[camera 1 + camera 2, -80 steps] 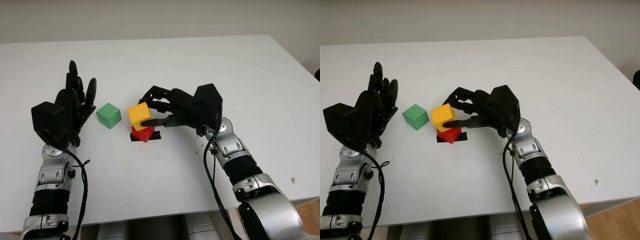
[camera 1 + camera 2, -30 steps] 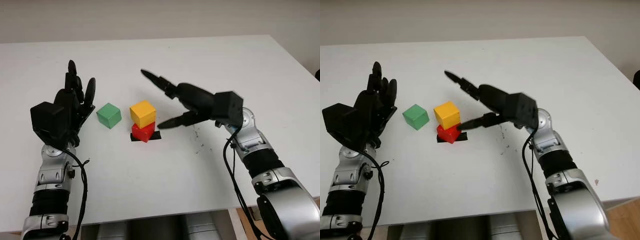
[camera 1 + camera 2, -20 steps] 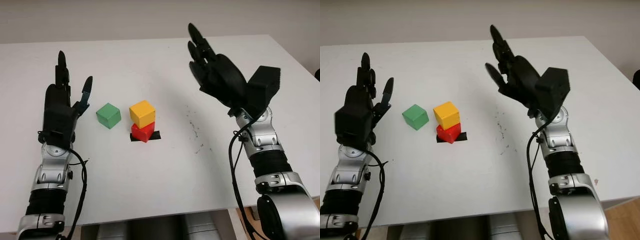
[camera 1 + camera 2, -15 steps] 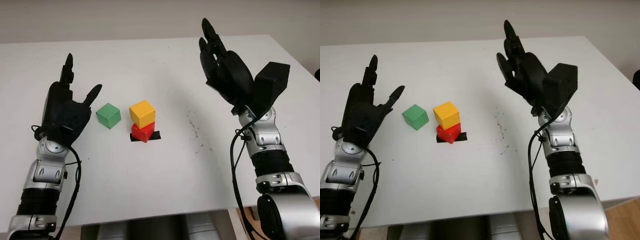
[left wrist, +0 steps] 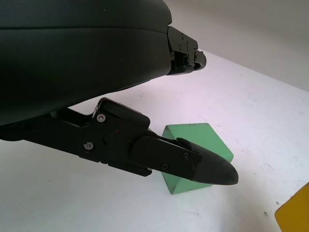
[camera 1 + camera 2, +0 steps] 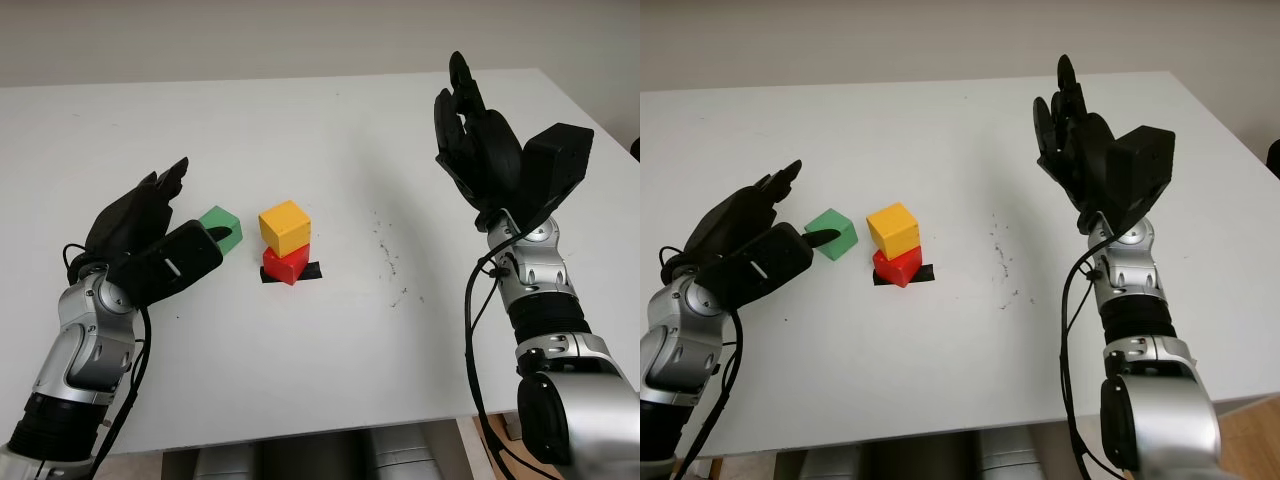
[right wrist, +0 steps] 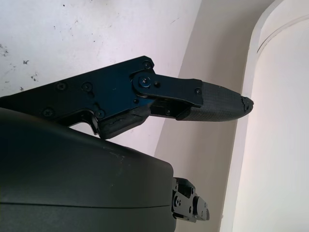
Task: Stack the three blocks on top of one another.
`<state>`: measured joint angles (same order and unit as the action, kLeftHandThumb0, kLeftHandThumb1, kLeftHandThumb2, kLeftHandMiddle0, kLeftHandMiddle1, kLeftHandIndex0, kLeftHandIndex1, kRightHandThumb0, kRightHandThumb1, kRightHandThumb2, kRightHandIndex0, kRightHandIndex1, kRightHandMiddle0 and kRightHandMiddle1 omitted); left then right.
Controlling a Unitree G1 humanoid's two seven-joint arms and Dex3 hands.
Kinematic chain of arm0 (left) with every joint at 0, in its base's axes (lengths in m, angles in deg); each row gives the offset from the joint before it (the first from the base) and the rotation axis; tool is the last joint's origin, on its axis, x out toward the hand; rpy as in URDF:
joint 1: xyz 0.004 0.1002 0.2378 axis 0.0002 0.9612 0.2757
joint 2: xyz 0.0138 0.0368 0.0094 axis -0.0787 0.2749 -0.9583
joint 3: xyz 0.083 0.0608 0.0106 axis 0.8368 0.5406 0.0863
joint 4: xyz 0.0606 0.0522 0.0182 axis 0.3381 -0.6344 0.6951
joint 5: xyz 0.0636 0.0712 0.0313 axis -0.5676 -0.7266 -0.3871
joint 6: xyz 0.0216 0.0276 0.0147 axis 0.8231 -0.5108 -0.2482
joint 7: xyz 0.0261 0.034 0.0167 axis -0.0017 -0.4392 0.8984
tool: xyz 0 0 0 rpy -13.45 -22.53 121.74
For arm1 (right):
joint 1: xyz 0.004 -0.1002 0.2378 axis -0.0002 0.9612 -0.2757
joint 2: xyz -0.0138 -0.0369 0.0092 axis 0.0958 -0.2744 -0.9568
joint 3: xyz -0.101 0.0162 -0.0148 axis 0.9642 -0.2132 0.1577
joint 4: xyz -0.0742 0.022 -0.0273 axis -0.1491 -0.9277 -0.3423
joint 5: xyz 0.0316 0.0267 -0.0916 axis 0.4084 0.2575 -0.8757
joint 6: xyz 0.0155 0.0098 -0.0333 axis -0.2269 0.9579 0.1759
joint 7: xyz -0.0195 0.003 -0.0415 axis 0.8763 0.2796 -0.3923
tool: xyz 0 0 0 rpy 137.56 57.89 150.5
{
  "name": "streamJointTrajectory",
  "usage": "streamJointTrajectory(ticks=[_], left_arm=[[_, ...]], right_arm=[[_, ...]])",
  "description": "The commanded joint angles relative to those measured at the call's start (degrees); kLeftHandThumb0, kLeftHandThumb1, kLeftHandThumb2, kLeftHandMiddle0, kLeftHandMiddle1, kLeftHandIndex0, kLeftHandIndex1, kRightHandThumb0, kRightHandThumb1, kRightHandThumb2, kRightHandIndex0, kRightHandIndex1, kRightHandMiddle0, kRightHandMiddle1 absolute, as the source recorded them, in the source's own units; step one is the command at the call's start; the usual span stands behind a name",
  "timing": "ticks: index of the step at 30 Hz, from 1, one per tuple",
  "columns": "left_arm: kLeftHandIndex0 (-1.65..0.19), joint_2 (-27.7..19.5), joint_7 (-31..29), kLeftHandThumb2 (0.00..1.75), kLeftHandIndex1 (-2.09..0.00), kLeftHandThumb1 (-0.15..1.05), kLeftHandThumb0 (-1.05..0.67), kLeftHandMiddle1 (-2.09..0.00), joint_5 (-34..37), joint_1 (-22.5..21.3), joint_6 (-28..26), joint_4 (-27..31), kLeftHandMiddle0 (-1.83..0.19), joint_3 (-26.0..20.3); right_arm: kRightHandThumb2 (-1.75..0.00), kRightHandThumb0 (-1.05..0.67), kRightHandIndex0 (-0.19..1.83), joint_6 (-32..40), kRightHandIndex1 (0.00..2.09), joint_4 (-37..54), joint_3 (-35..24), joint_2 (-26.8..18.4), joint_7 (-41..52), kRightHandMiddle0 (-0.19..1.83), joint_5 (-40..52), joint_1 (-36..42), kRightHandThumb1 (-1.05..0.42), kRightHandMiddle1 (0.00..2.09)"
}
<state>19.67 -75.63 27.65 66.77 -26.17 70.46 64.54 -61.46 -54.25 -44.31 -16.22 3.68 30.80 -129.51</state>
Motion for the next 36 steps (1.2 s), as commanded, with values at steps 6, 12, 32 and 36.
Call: streamJointTrajectory(ticks=[6,12,32,36], left_arm=[[-0.09,-0.45,-1.83,0.09,-0.05,1.05,-0.87,-0.04,0.00,-0.27,-1.18,-0.05,0.05,1.00],[-0.09,0.82,-0.12,0.08,-0.05,1.05,-0.87,-0.05,-0.84,-1.26,-2.11,-2.65,0.05,2.50],[-0.30,3.23,7.38,0.06,-0.16,1.04,-0.83,-0.07,-3.03,-1.75,-0.78,-7.26,-0.03,4.02],[-0.38,4.11,10.12,0.05,-0.21,1.03,-0.80,-0.08,-2.32,-1.52,0.43,-8.25,-0.08,3.43]], right_arm=[[-0.60,-0.76,-0.19,-0.31,0.00,-0.54,-0.15,-0.33,-0.41,-0.19,-0.16,-1.39,-1.05,0.00],[-0.60,-0.77,-0.19,-0.31,0.00,0.07,0.12,-0.38,-0.79,-0.19,-0.73,-1.02,-1.05,0.00],[-0.59,-0.75,-0.19,0.25,0.00,0.64,0.00,0.30,-1.63,-0.18,-0.34,-1.23,-1.05,0.01],[-0.59,-0.75,-0.19,0.41,0.00,0.79,0.34,0.34,-2.10,-0.18,-0.61,-0.99,-1.05,0.02]])
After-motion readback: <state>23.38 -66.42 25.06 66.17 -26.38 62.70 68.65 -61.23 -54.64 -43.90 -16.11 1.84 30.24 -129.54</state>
